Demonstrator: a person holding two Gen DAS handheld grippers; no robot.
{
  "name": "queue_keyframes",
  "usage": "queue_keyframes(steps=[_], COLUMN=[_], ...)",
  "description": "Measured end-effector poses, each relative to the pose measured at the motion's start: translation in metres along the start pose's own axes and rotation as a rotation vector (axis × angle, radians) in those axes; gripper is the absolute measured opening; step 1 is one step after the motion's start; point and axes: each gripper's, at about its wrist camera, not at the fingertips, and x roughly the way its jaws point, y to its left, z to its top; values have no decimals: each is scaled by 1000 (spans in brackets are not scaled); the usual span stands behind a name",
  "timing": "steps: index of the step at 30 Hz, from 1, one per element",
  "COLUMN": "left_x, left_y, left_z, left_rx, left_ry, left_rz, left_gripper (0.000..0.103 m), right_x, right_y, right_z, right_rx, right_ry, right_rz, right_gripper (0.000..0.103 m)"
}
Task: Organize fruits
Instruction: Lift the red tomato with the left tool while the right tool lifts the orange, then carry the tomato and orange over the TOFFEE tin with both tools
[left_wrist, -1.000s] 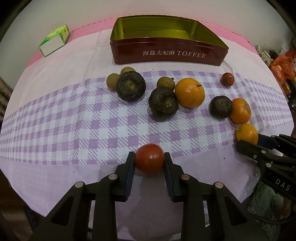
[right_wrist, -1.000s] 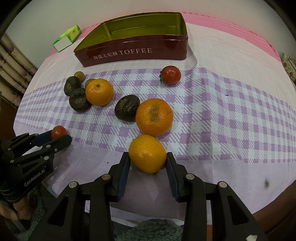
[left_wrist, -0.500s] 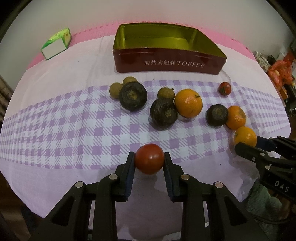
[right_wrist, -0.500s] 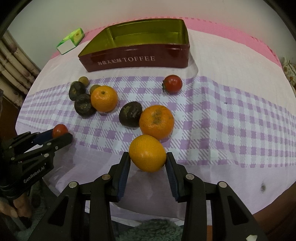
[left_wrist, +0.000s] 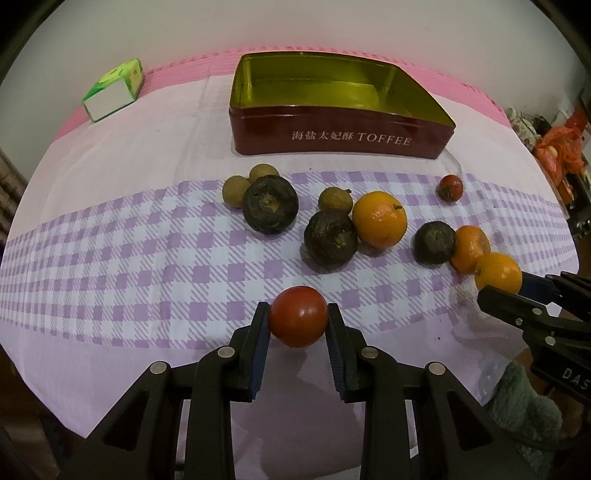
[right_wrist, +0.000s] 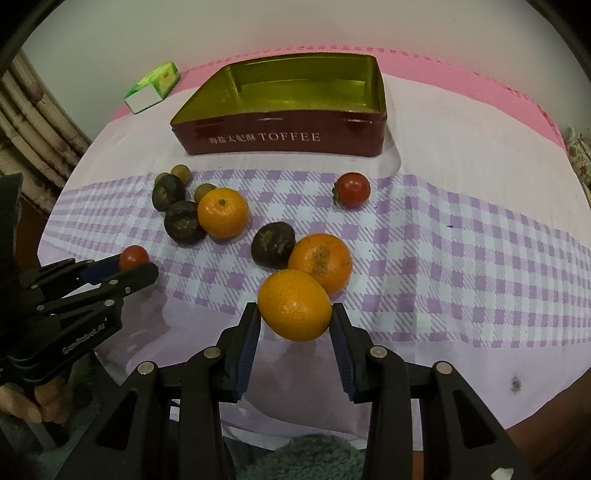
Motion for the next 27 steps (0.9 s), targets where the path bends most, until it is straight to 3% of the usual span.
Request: queue_keyframes(steps=[15,27], left_x=[-5,-12], left_y=[10,20], left_z=[14,50], left_rx=[5,-11], left_ry=[-38,-111], left_rz=[0,-3], left_gripper=[31,31], right_x=[-5,-3], right_y=[-2,-16], right_z=[19,51], right_rx=[-2,11], right_ry=[-60,-103], right_rz=[11,13], right_gripper=[36,36])
